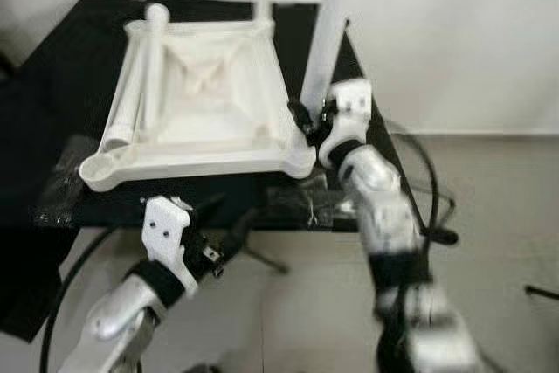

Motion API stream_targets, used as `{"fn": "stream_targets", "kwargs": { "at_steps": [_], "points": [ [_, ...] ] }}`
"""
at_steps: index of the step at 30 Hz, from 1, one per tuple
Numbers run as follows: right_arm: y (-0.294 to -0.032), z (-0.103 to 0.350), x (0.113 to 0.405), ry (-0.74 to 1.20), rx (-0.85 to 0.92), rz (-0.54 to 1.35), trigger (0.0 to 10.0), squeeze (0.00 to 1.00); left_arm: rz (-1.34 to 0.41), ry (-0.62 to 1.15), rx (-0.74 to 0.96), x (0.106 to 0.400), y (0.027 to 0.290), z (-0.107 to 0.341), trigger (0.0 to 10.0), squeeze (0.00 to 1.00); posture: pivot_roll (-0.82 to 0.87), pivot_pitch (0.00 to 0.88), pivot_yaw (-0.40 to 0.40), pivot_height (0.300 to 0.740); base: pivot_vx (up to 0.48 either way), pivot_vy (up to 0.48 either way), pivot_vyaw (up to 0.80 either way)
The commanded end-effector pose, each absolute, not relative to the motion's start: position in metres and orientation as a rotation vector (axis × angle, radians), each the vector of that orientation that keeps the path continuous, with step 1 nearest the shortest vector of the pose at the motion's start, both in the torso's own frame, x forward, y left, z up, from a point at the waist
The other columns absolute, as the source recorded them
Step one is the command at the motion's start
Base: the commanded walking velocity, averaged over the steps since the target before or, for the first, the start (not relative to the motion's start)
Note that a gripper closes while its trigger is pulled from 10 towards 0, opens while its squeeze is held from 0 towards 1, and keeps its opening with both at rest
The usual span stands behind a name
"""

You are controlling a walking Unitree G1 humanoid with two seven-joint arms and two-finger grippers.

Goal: Building children table

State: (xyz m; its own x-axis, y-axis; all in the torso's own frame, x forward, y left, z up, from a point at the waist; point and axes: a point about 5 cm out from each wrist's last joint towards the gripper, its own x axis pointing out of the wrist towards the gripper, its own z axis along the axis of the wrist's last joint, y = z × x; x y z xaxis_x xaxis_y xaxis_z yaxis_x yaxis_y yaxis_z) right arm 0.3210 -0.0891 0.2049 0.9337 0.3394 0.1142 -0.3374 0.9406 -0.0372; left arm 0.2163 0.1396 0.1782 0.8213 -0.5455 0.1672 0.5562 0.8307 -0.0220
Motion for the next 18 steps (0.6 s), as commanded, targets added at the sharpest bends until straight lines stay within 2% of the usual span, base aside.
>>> {"fn": "stream_targets", "kwargs": {
  "at_steps": [1,5,6,7,9,11,13,14,15,18],
  "points": [
    [-0.072,0.157,0.301,0.149,0.044,0.381,0.0,0.0,-0.615,-0.143,-0.088,0.216,0.138,0.176,10.0,0.0,0.03,0.216,-0.052,0.74,0.0,0.0,0.0],
    [-0.063,0.164,0.302,0.132,0.041,0.423,0.0,0.0,-0.63,-0.133,-0.085,0.219,0.139,0.173,10.0,0.0,0.04,0.202,-0.05,0.74,0.0,0.0,0.0],
    [-0.061,0.164,0.305,0.137,0.038,0.436,8.4,0.0,-0.633,-0.128,-0.08,0.22,0.139,0.172,10.0,0.0,0.04,0.197,-0.049,0.74,0.0,0.0,0.0],
    [-0.061,0.165,0.307,0.145,0.04,0.42,10.0,0.0,-0.631,-0.126,-0.077,0.22,0.14,0.171,10.0,0.0,0.04,0.191,-0.046,0.74,0.0,0.0,0.0],
    [-0.063,0.168,0.307,0.154,0.046,0.391,10.0,0.0,-0.625,-0.126,-0.075,0.22,0.14,0.17,10.0,0.0,0.04,0.189,-0.047,0.74,0.0,0.0,0.0],
    [-0.068,0.183,0.317,0.114,0.083,0.385,10.0,1.0,-0.612,-0.124,-0.068,0.221,0.141,0.168,10.0,0.0,0.05,0.18,-0.044,0.74,0.0,0.0,0.0],
    [-0.07,0.191,0.318,0.094,0.101,0.398,10.0,1.0,-0.608,-0.124,-0.065,0.221,0.141,0.168,10.0,0.0,0.05,0.176,-0.044,0.74,0.0,0.0,0.0],
    [-0.069,0.204,0.325,0.038,0.119,0.496,10.0,1.0,-0.604,-0.123,-0.062,0.222,0.14,0.167,10.0,0.0,0.05,0.173,-0.044,0.74,0.0,0.0,0.0],
    [-0.069,0.204,0.325,0.038,0.119,0.496,10.0,1.0,-0.604,-0.123,-0.062,0.222,0.14,0.167,10.0,0.0,0.05,0.173,-0.044,0.74,0.0,0.0,0.0],
    [-0.073,0.232,0.337,-0.098,0.108,0.693,10.0,1.0,-0.596,-0.124,-0.057,0.223,0.139,0.166,10.0,0.0,0.06,0.167,-0.046,0.74,0.0,0.0,0.0]
  ]
}}
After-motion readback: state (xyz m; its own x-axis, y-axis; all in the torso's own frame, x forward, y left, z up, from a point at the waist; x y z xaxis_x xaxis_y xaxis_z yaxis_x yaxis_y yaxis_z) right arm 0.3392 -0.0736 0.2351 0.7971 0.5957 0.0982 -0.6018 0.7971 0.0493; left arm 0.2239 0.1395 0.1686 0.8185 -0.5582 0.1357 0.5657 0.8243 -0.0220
